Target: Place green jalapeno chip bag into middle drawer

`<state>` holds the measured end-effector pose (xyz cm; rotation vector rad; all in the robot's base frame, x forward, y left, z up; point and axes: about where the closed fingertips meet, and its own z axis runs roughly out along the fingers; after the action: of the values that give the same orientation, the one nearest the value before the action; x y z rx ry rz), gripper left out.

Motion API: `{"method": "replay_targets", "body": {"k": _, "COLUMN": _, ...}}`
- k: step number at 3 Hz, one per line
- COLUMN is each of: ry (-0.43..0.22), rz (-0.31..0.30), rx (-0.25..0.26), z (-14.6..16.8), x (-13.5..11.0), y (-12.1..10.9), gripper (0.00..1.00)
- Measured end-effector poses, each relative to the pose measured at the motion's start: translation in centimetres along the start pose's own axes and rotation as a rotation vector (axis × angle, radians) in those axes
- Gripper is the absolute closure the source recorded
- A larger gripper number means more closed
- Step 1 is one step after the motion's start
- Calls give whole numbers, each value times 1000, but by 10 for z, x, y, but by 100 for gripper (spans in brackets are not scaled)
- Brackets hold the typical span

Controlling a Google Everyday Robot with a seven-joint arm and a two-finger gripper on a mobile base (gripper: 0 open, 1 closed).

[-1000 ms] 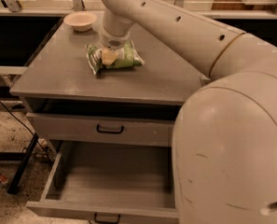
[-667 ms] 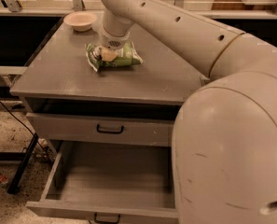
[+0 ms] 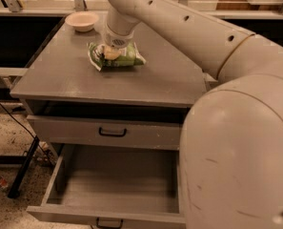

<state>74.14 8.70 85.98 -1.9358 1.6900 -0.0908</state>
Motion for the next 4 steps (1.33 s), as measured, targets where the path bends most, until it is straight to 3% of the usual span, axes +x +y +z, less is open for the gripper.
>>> {"method": "replay_targets", "body": {"k": 1, "ry": 14, "rz": -14, "rx": 60, "z": -33, "x": 6, "y": -12, "gripper": 100}}
{"method": "replay_targets", "body": {"k": 2, "ry": 51, "rz": -9, "rx": 179, "z": -103, "x": 20, "y": -9, "gripper": 100}}
{"method": "replay_targets", "body": {"k": 3, "ry": 99, "rz": 47, "rx": 255, "z": -158, "x": 42, "y": 21, "gripper": 100}}
{"method": "replay_targets", "body": {"k": 4, "ry": 103, "rz": 167, "rx": 423, "z": -234, "x": 74, "y": 75, "gripper": 100}}
